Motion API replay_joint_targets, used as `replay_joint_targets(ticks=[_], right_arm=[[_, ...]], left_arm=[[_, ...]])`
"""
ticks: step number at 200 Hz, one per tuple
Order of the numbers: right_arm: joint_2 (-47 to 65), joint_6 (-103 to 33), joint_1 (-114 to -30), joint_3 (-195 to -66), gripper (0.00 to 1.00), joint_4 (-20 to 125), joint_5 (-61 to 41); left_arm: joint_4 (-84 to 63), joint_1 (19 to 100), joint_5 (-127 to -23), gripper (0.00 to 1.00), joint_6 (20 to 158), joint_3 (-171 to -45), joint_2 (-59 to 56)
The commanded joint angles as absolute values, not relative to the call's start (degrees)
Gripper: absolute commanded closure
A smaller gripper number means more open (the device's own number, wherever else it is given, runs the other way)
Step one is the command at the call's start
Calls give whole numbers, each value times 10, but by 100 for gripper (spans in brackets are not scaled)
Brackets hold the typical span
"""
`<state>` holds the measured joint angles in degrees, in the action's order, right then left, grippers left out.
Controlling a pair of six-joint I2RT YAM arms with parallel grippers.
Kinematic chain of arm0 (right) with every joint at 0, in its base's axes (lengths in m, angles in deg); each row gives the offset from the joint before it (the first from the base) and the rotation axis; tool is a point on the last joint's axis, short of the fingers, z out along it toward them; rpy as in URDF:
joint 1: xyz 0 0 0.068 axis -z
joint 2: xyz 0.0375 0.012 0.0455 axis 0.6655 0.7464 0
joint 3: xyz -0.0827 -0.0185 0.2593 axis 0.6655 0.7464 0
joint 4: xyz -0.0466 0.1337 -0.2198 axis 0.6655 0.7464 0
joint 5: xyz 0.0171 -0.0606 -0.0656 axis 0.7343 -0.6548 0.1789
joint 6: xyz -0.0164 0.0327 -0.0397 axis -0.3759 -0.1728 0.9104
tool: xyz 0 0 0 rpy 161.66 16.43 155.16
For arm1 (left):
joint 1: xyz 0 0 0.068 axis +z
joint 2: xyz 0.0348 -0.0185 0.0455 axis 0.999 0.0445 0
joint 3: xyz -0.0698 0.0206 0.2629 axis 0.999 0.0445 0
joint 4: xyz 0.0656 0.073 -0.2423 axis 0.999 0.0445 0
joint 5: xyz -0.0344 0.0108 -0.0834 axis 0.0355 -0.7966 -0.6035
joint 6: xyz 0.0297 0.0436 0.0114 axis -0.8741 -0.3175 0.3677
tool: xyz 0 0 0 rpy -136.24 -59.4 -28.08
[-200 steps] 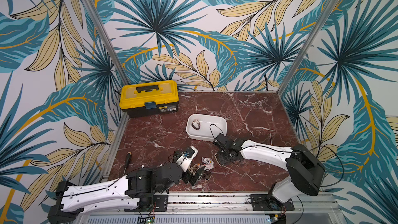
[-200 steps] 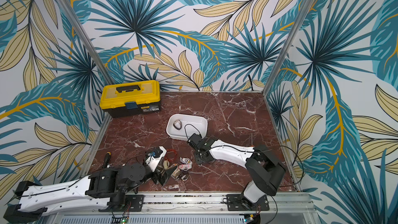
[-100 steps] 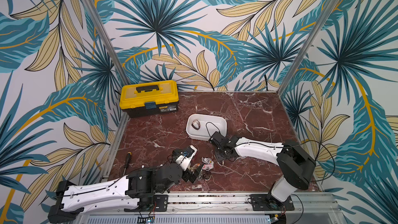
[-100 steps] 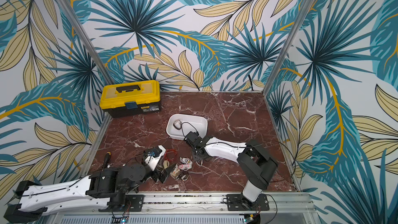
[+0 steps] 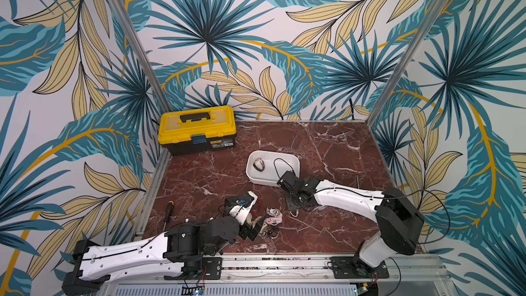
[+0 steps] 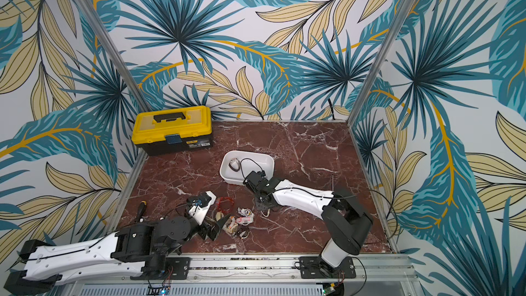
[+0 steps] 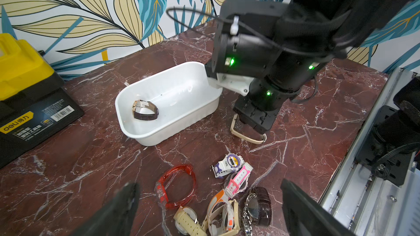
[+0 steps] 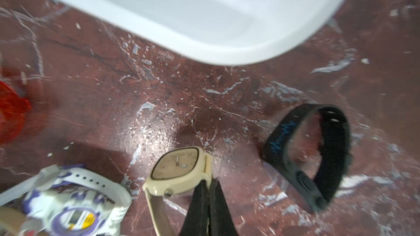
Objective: Put the watch into the storage box
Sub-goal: Pick up the watch at the center of the board.
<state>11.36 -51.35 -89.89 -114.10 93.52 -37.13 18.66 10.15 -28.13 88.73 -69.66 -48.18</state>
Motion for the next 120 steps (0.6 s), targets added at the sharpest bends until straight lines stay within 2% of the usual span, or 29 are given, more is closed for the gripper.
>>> replay_joint_targets(ticks=[1, 39, 91, 120], right_arm=[[59, -549, -901, -1179, 100, 1009, -423], [68, -529, -882, -1267, 100, 1019, -473], [270, -497, -837, -1452, 100, 975, -419], [354, -489, -813, -1509, 100, 942, -390]], left_arm=[[195, 99, -265, 0, 894, -689, -494], [192, 99, -256, 0, 893, -689, -501], [201, 100, -249, 0, 901, -695, -503], [207, 100, -248, 0, 906, -698, -504]])
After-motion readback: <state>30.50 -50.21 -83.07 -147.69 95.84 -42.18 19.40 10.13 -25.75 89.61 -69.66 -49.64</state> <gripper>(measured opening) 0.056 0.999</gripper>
